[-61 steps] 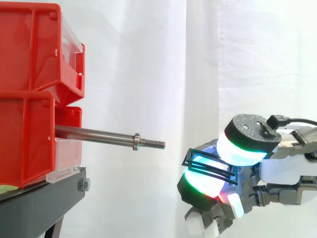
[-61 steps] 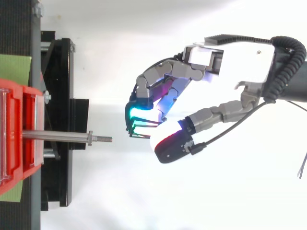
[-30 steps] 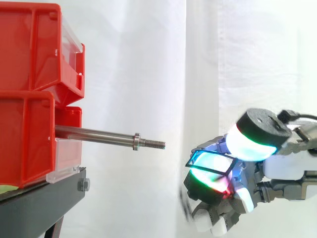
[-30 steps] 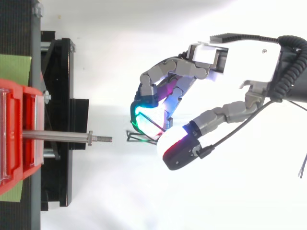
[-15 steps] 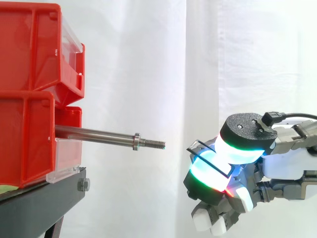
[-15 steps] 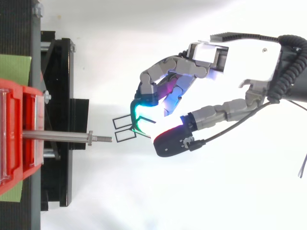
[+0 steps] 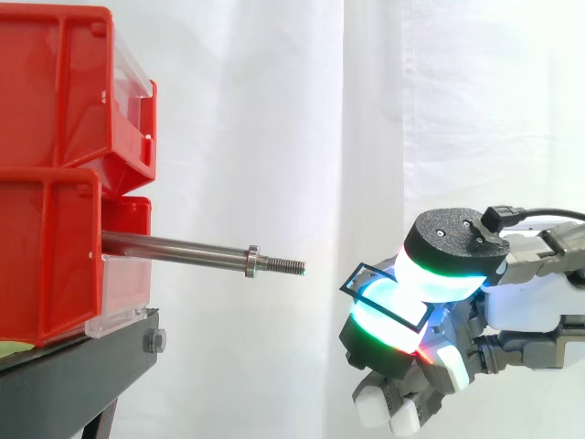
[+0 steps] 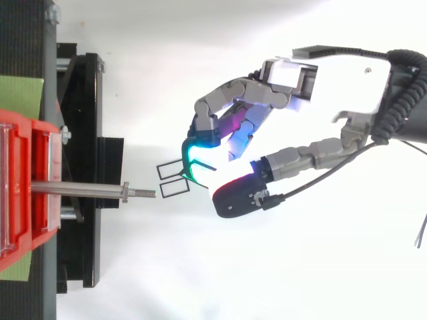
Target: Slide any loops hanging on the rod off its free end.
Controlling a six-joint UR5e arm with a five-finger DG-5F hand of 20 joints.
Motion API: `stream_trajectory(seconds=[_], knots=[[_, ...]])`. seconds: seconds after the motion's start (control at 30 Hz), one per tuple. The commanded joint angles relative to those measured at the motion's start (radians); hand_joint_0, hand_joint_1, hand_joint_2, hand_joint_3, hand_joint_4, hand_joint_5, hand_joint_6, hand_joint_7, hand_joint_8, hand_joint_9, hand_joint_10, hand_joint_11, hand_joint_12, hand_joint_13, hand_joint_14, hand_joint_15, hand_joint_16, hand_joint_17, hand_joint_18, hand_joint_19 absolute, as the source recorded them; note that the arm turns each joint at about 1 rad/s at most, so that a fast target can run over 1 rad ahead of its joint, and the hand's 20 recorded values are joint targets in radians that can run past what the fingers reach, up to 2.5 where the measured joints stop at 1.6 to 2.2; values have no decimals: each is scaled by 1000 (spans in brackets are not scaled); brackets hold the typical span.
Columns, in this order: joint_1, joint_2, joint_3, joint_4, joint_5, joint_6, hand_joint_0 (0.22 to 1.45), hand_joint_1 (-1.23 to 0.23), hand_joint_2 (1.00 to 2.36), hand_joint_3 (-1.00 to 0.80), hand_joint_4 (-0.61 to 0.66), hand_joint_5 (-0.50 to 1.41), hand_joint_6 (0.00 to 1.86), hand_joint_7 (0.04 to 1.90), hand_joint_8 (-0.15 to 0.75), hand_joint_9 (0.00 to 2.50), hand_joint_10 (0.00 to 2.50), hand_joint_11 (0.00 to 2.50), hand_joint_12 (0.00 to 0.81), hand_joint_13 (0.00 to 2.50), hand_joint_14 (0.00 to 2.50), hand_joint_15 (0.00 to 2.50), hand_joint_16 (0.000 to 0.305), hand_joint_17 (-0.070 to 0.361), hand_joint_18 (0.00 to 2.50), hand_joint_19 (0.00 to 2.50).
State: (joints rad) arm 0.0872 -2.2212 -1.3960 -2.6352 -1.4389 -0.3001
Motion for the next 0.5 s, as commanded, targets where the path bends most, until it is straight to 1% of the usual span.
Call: stream_trajectory(seconds=[0.0,0.27,0.47], knots=[[2,0,0,0,6,1,577,-650,1008,-103,187,-114,872,1455,400,1045,10,566,429,799,6,213,66,149,758,330],[2,-2,0,-3,5,2,582,-658,1000,-51,169,-103,868,1463,419,1057,9,561,446,811,6,209,70,157,787,312],[3,-2,0,-3,5,-16,584,-677,1000,-45,164,-100,867,1466,423,1061,9,560,445,817,6,209,70,158,801,309]])
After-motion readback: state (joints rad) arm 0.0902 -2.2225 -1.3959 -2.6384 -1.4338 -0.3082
